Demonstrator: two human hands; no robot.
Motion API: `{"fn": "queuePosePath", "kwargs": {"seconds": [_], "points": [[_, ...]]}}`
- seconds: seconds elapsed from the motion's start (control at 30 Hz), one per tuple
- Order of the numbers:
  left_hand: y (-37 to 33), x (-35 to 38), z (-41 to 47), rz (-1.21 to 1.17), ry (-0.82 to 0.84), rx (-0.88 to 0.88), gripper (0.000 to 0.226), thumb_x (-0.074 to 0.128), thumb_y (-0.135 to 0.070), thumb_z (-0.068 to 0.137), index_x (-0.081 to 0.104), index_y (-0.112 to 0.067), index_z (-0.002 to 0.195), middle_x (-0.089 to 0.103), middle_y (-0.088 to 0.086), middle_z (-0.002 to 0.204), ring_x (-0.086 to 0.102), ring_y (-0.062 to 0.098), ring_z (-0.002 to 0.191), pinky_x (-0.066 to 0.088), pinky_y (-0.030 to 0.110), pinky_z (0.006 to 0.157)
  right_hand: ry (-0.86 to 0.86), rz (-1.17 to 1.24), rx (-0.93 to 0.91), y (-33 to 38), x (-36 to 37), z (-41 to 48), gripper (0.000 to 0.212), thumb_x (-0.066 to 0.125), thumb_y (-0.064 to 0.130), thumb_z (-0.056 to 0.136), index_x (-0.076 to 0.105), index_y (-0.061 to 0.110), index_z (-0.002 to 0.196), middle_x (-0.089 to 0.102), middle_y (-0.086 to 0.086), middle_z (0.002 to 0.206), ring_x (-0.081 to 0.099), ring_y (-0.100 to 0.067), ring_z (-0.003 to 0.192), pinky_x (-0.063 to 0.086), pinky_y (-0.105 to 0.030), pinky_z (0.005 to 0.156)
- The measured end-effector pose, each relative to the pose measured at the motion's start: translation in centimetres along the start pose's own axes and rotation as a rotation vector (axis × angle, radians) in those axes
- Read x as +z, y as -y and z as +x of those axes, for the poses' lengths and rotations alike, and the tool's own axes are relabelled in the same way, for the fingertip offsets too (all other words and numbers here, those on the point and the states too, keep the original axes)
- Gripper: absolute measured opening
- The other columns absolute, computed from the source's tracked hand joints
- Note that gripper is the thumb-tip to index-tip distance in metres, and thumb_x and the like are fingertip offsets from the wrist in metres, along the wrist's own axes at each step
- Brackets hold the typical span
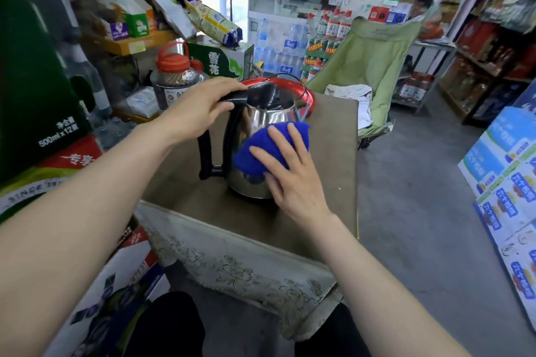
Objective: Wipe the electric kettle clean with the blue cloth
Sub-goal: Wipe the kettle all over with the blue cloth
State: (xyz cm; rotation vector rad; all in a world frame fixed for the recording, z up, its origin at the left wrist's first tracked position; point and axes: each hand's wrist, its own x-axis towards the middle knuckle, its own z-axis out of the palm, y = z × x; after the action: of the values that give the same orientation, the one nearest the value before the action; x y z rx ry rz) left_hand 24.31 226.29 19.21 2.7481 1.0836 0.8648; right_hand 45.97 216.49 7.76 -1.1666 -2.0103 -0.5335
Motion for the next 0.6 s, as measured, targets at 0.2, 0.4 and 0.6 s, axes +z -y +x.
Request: {"fn": "queuePosePath", "kwargs": {"seconds": [0.2,0.4,0.6], "points": [[-2.5,-0.1,1.0,0.185,0.005,-0.041,0.046,0.054,-0.001,0.091,0.050,-0.006,0.136,0.052,0.013,0.137,0.043,0.030,0.130,0.030,0.042,0.111,-0.273,0.599,0.857,3.1,1.2,-0.5,0.053,0.045,0.022,0.101,0.032,0.022,0.152,0.032,0.007,0.157,0.028,-0.008,0.146,0.025,-0.035,0.122],[-7.9,3.8,2.5,0.164,-0.060,-0.162,0.070,0.051,-0.038,0.097,0.025,-0.001,0.151,0.031,0.018,0.154,0.026,0.031,0.143,0.015,0.035,0.117,-0.257,0.523,0.719,2.9,0.1,0.2,0.048,0.043,0.018,0.099,0.041,0.022,0.148,0.036,-0.002,0.156,0.032,-0.009,0.144,0.024,-0.024,0.120],[-8.3,4.6,2.8,0.157,-0.124,-0.176,0.070,0.060,-0.040,0.092,0.035,-0.005,0.147,0.037,0.014,0.151,0.030,0.030,0.141,0.019,0.036,0.116,-0.276,0.694,1.114,-0.2,1.7,1.1,0.044,0.040,0.018,0.105,0.039,0.018,0.148,0.049,-0.007,0.144,0.046,-0.021,0.133,0.032,-0.019,0.097]]}}
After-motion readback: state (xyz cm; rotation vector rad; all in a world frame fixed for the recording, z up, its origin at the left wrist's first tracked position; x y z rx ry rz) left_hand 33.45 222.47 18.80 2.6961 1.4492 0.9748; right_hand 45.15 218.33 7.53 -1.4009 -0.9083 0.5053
